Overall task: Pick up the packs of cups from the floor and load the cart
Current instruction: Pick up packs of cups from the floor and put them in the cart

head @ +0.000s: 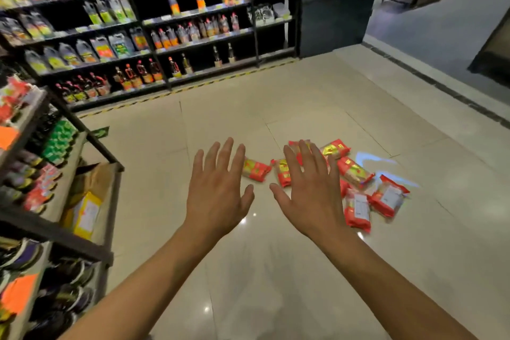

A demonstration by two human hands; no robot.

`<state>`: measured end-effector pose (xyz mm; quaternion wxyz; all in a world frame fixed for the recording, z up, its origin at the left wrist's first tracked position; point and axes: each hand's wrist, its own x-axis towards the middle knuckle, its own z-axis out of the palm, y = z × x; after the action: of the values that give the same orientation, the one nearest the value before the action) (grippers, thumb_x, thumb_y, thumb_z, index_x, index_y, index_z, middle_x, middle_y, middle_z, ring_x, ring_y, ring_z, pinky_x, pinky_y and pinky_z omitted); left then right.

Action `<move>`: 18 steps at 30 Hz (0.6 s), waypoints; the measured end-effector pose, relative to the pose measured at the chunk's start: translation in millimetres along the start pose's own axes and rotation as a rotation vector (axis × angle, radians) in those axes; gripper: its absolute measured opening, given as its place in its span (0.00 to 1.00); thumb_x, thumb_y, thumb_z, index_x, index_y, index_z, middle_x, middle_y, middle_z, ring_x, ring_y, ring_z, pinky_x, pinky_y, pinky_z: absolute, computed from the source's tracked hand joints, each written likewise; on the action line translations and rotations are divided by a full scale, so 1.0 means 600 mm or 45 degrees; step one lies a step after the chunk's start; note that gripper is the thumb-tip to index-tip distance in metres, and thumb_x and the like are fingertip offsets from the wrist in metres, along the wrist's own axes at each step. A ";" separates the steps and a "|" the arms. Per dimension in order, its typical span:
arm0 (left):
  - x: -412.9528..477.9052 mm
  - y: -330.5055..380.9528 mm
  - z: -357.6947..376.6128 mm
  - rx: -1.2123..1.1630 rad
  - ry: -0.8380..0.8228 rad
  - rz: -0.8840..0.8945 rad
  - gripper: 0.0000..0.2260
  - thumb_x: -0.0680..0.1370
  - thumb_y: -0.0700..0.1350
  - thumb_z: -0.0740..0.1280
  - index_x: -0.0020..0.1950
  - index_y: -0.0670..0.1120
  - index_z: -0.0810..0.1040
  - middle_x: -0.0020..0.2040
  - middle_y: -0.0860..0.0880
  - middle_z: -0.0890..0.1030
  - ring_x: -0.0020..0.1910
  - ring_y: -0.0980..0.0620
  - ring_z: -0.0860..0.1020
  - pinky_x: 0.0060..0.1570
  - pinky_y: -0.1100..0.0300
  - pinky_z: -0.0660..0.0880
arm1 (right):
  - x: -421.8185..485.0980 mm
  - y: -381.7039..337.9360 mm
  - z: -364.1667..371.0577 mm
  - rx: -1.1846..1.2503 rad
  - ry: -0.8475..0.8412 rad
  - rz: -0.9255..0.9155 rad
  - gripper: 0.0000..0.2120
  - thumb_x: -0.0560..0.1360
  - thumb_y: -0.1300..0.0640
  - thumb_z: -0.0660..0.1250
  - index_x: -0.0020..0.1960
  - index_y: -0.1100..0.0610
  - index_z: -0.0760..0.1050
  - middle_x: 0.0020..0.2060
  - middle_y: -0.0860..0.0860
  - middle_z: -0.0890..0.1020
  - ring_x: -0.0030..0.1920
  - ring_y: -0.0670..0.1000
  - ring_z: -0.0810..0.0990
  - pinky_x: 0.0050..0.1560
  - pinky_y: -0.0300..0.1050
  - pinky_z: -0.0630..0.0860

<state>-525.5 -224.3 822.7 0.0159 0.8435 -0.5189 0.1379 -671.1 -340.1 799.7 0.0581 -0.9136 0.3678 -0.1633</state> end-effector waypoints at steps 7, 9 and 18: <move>0.183 -0.077 0.119 -0.031 -0.066 0.033 0.35 0.77 0.59 0.65 0.81 0.45 0.62 0.80 0.41 0.64 0.78 0.37 0.64 0.77 0.38 0.60 | 0.197 0.020 0.108 -0.013 -0.047 0.041 0.36 0.79 0.35 0.54 0.81 0.53 0.59 0.80 0.58 0.62 0.81 0.60 0.58 0.78 0.65 0.55; 0.250 -0.113 0.164 -0.042 -0.118 0.048 0.35 0.79 0.60 0.62 0.82 0.45 0.59 0.82 0.41 0.62 0.80 0.38 0.61 0.78 0.39 0.56 | 0.265 0.022 0.143 -0.048 -0.071 0.054 0.36 0.80 0.34 0.54 0.81 0.53 0.60 0.80 0.58 0.63 0.81 0.60 0.58 0.78 0.64 0.53; 0.574 -0.229 0.336 -0.119 -0.282 0.211 0.33 0.78 0.58 0.60 0.80 0.42 0.64 0.79 0.38 0.65 0.77 0.35 0.65 0.75 0.37 0.59 | 0.569 0.034 0.275 -0.243 -0.280 0.145 0.36 0.81 0.38 0.54 0.83 0.54 0.53 0.81 0.58 0.59 0.82 0.60 0.54 0.78 0.63 0.50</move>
<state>-215.4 -495.1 730.7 -0.0137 0.8062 -0.5912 0.0207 -397.0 -593.1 727.4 0.0200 -0.9050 0.4243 -0.0230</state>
